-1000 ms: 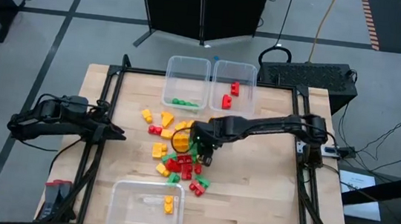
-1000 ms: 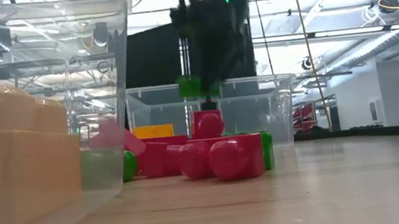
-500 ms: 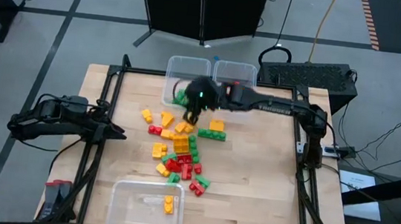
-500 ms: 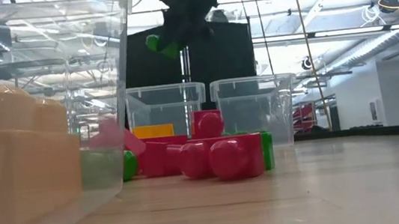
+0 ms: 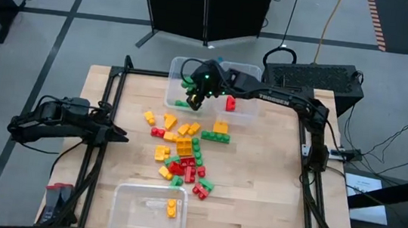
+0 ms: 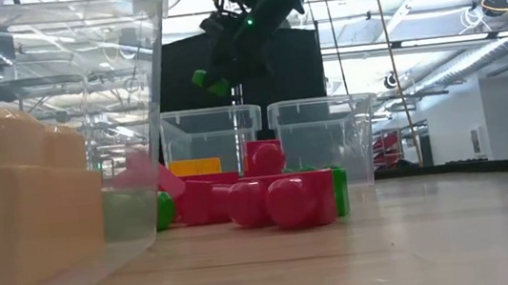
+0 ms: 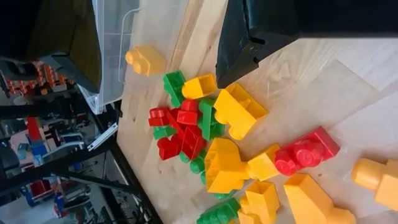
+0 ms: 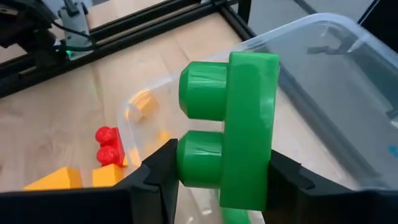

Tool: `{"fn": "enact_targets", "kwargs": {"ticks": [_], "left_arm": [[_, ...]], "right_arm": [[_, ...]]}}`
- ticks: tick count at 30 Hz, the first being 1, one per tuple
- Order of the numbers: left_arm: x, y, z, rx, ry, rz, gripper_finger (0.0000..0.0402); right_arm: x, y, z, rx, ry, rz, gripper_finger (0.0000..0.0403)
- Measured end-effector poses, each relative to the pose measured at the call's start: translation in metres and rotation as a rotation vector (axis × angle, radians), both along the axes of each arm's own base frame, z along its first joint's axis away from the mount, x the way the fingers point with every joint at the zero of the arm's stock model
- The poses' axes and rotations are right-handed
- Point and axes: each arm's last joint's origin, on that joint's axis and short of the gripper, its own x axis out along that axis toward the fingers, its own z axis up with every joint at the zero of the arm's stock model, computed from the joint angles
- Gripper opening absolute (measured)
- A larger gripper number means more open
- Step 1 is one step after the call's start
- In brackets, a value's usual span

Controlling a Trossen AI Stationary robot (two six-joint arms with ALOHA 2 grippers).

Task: Sort blocks
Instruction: Put the green game piece into the top left transparent bin

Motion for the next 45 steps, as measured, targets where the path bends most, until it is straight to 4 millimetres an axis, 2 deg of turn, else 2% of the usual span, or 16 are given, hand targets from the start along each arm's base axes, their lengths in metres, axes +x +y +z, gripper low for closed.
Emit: {"fn": "enact_targets", "kwargs": {"ticks": [7, 13, 17, 19, 21, 24, 26, 27, 31, 34, 41, 45], "left_arm": [[0.0, 0.0, 0.0, 0.0, 0.0, 0.001, 0.021], [0.0, 0.0, 0.0, 0.0, 0.0, 0.001, 0.021], [0.0, 0.0, 0.0, 0.0, 0.0, 0.001, 0.021], [0.0, 0.0, 0.0, -0.001, 0.0, 0.001, 0.021], [0.0, 0.0, 0.0, -0.001, 0.0, 0.001, 0.021], [0.0, 0.0, 0.0, -0.001, 0.0, 0.002, 0.021], [0.0, 0.0, 0.0, -0.001, 0.0, 0.002, 0.021], [0.0, 0.0, 0.0, 0.001, 0.0, 0.001, 0.021], [0.0, 0.0, 0.0, 0.005, 0.0, -0.001, 0.021], [0.0, 0.0, 0.0, 0.005, 0.0, -0.001, 0.021], [0.0, 0.0, 0.0, 0.004, 0.0, -0.002, 0.021], [0.0, 0.0, 0.0, 0.005, 0.001, -0.002, 0.021]], "right_arm": [[0.0, -0.003, -0.011, 0.048, 0.045, 0.037, 0.0152], [-0.001, -0.002, -0.011, 0.056, 0.052, 0.03, 0.0282], [-0.002, -0.002, -0.007, 0.085, 0.043, 0.028, 0.0307], [0.001, 0.003, 0.009, 0.117, 0.006, 0.095, 0.0303], [-0.001, 0.015, 0.038, 0.132, -0.033, 0.197, 0.0293], [-0.01, 0.045, 0.083, 0.116, -0.037, 0.342, 0.028], [-0.021, 0.069, 0.097, 0.097, 0.057, 0.409, 0.0273], [-0.025, 0.08, 0.096, 0.085, 0.126, 0.428, 0.0271], [-0.035, 0.115, 0.067, 0.068, 0.439, 0.465, 0.0262], [-0.031, 0.129, 0.037, 0.07, 0.532, 0.494, 0.0259], [-0.023, 0.128, -0.039, 0.089, 0.569, 0.484, 0.0258], [-0.023, 0.124, -0.069, 0.05, 0.562, 0.451, 0.0258]]}}
